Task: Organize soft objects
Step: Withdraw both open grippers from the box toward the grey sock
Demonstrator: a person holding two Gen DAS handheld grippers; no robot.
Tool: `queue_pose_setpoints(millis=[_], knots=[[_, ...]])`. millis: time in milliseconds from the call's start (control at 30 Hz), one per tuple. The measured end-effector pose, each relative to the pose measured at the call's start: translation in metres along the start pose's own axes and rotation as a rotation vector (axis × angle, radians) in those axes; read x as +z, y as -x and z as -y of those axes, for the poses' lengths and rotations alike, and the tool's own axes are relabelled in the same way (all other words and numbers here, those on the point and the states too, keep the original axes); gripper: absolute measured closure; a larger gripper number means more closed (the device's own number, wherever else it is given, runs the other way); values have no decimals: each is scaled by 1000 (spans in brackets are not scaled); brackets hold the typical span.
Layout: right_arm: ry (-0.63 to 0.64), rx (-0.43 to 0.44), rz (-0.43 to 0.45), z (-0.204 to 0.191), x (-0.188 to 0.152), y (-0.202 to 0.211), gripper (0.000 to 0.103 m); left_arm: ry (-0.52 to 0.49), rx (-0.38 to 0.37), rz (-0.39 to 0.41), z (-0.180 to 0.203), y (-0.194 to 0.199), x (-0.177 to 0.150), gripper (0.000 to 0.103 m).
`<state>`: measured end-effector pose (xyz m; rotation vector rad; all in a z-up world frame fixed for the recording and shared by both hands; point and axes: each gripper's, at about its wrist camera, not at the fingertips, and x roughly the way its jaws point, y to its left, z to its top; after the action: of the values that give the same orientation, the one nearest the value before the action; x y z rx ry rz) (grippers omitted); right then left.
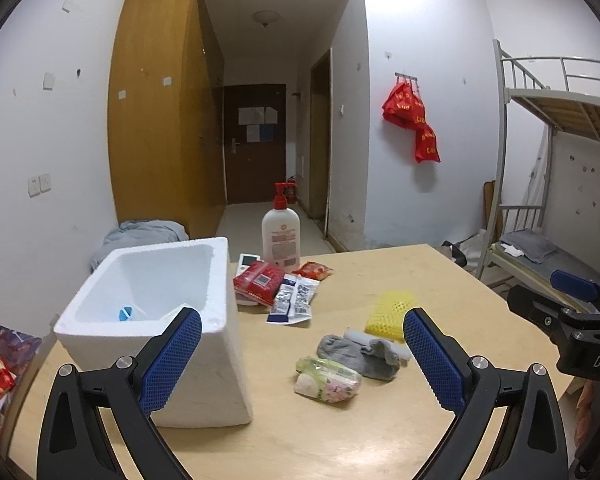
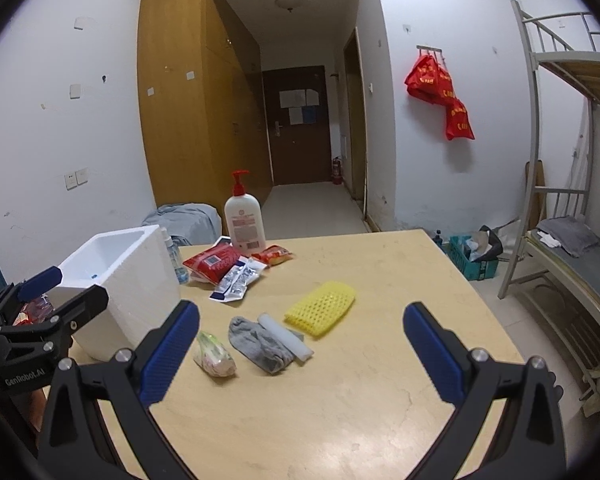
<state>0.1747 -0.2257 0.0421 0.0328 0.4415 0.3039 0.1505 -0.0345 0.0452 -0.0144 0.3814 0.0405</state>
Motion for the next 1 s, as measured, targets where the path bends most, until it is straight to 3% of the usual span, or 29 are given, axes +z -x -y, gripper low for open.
queue_pose_setpoints(millis=[500, 1000], knots=[[7, 19, -6, 8, -17, -1, 0, -5, -81, 1, 17, -8, -25, 2], [34, 18, -88, 23, -22, -42, 0, 19, -80, -130, 28, -53, -39, 2]])
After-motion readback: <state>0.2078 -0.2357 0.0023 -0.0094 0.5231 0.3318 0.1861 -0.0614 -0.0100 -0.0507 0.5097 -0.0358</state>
